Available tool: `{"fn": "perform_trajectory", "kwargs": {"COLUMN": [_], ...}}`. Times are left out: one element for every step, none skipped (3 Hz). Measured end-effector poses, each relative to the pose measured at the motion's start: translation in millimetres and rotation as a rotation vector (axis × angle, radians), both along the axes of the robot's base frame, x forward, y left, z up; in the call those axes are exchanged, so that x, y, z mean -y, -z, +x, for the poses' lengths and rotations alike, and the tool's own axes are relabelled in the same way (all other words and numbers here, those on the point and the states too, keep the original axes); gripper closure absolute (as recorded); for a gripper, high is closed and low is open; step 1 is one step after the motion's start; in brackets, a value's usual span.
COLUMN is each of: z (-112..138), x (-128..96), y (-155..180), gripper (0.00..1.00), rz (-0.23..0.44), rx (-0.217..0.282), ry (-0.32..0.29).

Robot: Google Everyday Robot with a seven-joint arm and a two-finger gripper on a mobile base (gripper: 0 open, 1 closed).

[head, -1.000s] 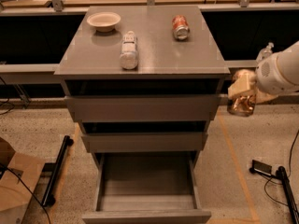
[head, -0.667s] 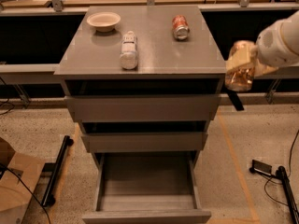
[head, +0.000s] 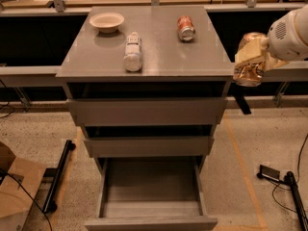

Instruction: Pick orange can from bottom drawer and place on counter

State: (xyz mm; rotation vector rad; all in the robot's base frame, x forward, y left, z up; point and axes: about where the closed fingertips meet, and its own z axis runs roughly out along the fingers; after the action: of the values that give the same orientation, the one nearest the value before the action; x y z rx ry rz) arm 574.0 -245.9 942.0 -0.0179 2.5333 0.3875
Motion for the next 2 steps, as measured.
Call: {"fn": "perform_trajectory", "kwargs": {"z": [12, 36], "x": [-6, -22], "y": [-4, -14], "gripper": [1.00, 1.00], "rz": [0.013, 0.004], "rx": [0.012, 0.038], "ry": [0.001, -0.039]}}
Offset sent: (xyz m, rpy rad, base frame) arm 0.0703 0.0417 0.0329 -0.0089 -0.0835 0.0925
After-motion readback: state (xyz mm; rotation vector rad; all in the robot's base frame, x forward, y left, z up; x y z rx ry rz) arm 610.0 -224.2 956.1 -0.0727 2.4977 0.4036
